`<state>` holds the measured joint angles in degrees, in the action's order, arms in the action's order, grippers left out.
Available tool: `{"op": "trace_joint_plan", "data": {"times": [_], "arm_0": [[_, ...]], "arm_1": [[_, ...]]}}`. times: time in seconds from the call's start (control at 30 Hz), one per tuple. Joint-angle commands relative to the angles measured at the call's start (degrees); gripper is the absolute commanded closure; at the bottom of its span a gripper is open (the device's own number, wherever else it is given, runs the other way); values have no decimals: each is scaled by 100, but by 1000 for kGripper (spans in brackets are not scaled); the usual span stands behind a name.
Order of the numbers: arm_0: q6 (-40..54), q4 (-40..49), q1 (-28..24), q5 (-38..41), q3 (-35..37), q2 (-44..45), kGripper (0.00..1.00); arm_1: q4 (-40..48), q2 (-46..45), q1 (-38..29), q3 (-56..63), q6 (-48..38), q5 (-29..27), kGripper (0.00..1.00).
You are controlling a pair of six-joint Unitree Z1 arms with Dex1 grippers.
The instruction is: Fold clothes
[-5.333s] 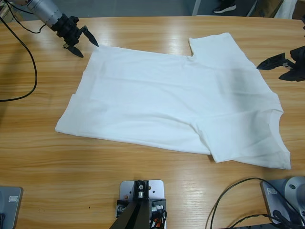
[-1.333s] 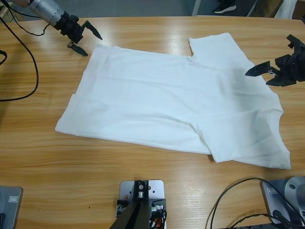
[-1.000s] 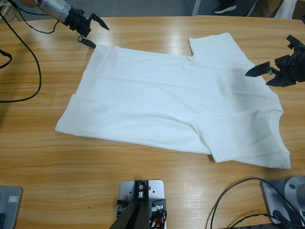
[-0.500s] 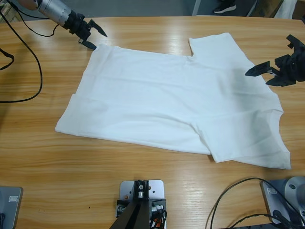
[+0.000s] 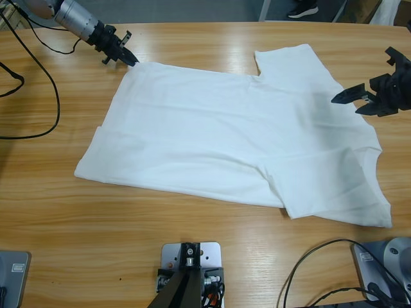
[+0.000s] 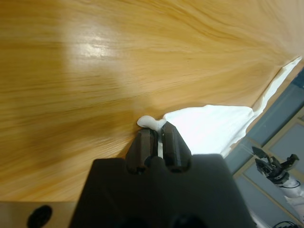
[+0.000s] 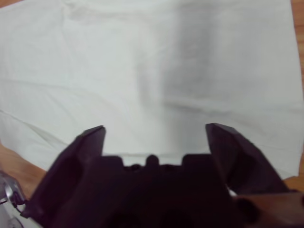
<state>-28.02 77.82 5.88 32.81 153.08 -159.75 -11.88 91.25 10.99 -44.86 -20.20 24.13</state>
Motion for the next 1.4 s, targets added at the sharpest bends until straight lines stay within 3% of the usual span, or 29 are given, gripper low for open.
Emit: {"op": "trace_joint_plan", "data": {"times": [0.03,0.13,0.27,0.63,1.03,1.4], "arm_0": [[185,216,1,-125,3158,-596,1000],[295,341,-8,-125,3158,-520,1000],[367,429,-17,-125,3156,-381,1000],[473,693,-17,-161,3158,-172,1000],[587,840,-17,-240,3158,-109,1000],[587,856,-8,-284,3158,-116,1000]], "arm_1": [[72,145,-62,6,-12,126,382],[56,218,90,-149,-26,194,210],[37,546,395,-634,-28,435,93],[-230,2204,642,-2455,-28,1435,96],[-227,3186,1113,-3237,-23,1172,95],[-227,3765,1116,-3570,-28,1077,82]]}}
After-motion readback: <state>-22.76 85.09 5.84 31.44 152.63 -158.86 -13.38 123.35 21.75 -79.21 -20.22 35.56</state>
